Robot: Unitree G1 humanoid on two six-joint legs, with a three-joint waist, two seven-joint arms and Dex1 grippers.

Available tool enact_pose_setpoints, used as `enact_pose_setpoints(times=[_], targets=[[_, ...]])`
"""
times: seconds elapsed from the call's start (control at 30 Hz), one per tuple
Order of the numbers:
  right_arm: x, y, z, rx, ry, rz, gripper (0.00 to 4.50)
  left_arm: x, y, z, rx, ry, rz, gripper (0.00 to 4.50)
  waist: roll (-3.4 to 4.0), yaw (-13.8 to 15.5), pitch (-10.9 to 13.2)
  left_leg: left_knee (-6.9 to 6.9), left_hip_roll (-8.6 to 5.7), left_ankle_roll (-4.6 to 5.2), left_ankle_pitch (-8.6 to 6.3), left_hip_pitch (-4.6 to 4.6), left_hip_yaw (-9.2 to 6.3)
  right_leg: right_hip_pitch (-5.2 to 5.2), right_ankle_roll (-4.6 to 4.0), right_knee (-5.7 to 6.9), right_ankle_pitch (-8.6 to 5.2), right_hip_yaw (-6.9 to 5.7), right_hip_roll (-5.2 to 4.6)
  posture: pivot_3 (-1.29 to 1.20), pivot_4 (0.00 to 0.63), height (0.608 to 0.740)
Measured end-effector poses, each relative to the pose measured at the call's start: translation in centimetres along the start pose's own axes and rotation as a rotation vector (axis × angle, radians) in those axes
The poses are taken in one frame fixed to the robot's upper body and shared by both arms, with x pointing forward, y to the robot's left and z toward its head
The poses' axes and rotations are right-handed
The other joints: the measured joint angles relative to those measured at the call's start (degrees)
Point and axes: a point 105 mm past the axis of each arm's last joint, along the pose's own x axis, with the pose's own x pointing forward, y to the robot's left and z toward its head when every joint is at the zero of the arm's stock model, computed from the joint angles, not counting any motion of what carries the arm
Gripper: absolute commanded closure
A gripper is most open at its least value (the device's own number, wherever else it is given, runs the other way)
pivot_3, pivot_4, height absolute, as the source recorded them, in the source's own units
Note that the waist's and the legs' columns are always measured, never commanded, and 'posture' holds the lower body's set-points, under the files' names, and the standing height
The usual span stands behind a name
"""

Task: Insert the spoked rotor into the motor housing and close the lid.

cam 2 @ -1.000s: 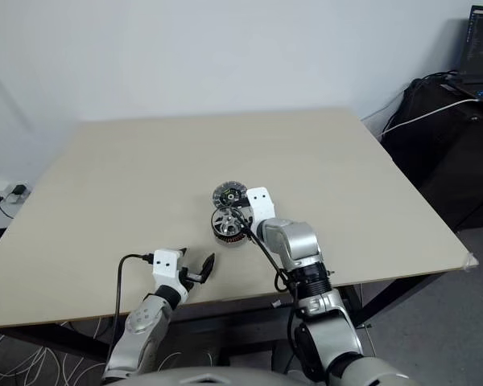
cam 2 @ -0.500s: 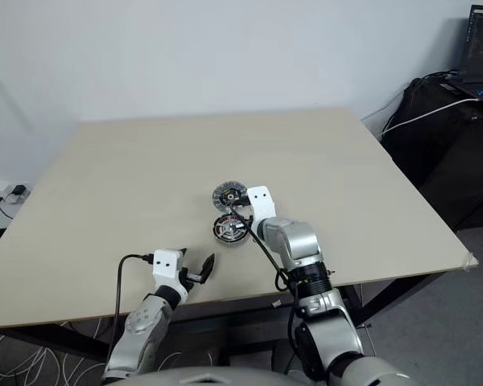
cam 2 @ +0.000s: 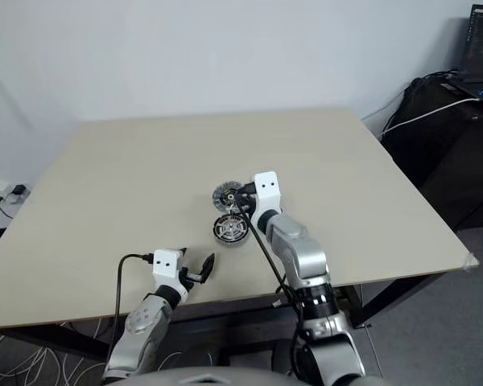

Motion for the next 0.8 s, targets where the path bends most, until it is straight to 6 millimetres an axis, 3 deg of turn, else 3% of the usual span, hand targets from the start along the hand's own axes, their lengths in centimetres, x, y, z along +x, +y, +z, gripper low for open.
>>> enact_pose_setpoints(times=[0.1,0.33,0.4,0.5,0.7,0.8], targets=[[-0.2,1.0,-2.3,-0.043,0.072,0.036,3.86,0.0,0.0,0.0,0.001,0.0,-0.001,0.0,0.06,-0.2,0.0,0.01,0.04,-0.03,0.01,0.0,0.02,-0.03,-0.2,0.04,-0.11,0.02,0.02,0.0,0.0,0.74],[1.7,3.4,-2.9,-0.19,0.089,0.127,1.78,0.0,-0.1,0.0,0.003,0.001,-0.004,0.0,0.05,0.0,0.0,0.1,0.0,-0.06,0.01,0.04,0.01,0.07,-0.15,0.03,-0.07,0.0,0.01,0.0,0.0,0.74],[2.3,3.3,-3.4,-0.219,0.107,0.124,1.78,0.0,-0.1,-0.1,0.001,0.003,0.0,0.0,0.05,0.1,0.0,0.09,0.0,-0.06,0.01,0.04,0.01,0.06,-0.24,0.02,0.05,0.0,0.01,0.0,0.0,0.74],[3.2,3.0,-3.8,-0.232,0.133,0.114,2.41,-0.3,0.0,-0.4,-0.003,0.011,0.01,0.0,0.05,0.1,0.0,0.05,0.0,-0.05,0.02,0.04,0.0,0.03,-0.31,0.02,0.21,0.0,0.02,0.0,0.0,0.74],[4.3,1.3,-4.0,-0.215,0.166,0.044,4.35,-0.5,0.2,-0.6,-0.007,0.016,0.027,0.0,0.06,0.1,0.0,0.04,0.0,-0.05,0.02,0.04,-0.01,0.03,-0.32,0.03,0.22,0.0,0.03,0.0,0.0,0.74],[4.4,0.6,-4.4,-0.204,0.184,0.025,4.49,-0.7,0.2,-0.8,-0.01,0.022,0.032,0.0,0.06,0.0,0.0,0.03,0.0,-0.04,0.03,0.04,-0.01,0.02,-0.32,0.04,0.22,0.01,0.03,0.0,0.0,0.74]])
